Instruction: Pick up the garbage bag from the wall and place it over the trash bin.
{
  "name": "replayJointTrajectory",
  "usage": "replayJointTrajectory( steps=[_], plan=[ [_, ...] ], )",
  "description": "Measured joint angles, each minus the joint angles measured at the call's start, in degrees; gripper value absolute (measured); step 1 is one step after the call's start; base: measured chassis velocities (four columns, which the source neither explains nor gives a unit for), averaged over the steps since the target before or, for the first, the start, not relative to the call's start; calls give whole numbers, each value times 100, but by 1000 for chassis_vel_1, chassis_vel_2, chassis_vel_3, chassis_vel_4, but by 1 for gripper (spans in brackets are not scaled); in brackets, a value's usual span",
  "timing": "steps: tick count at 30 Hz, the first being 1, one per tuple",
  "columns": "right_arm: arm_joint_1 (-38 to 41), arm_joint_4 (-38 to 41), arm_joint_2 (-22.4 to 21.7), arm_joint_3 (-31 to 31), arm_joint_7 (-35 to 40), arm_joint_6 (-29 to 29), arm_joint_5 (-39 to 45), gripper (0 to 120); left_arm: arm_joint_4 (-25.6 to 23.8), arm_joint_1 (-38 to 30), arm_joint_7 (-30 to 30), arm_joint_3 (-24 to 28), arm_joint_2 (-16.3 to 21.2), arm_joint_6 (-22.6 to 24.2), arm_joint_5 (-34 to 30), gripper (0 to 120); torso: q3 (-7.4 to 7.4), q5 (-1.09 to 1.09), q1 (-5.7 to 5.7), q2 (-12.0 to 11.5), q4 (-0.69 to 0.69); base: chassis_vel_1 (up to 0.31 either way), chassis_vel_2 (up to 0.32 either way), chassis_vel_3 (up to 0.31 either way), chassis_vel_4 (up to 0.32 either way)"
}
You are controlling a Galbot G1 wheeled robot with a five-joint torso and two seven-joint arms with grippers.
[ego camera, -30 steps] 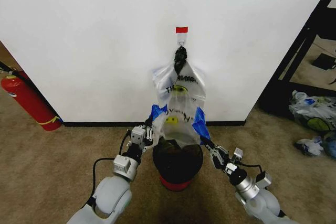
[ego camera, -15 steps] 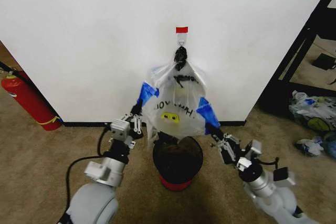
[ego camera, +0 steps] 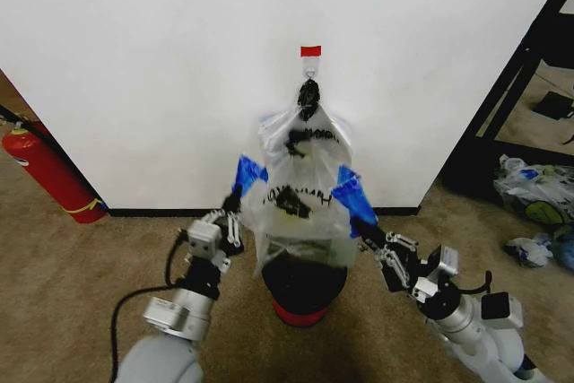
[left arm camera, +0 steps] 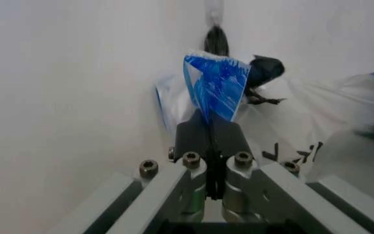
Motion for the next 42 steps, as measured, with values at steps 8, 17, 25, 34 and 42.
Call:
replayJointTrajectory(
  steps=[8, 17, 25, 34, 42],
  plan=[
    [230, -953, 91, -183, -321, 349, -492, 0, 602, 58, 2, 131, -118, -218, 257, 0, 0, 0, 0, 0, 0, 0, 0, 0, 0],
    [461, -1829, 82, -541, -491, 567, -893, 0, 1068, 178, -1, 174, -159, -361, 479, 0, 0, 0, 0, 0, 1, 0, 0, 0, 0],
    [185, -2142, -212, -840, -171, 816, -772, 0, 1158, 595, -2, 183, 183, -543, 1026, 0, 0, 0, 0, -1, 1, 0, 0, 0, 0],
    [-959, -1624, -607, -796, 173, 1072, -521, 0, 1144, 1223, -5, 180, 574, -850, 1686, 0, -1, -1, 0, 0, -1, 0, 0, 0, 0],
    [-1006, -2429, -273, -936, 19, 1342, -535, 0, 1738, 1096, -3, 329, 397, -1004, 1940, 0, -1, 0, 0, 0, 0, 0, 0, 0, 0]
  ],
)
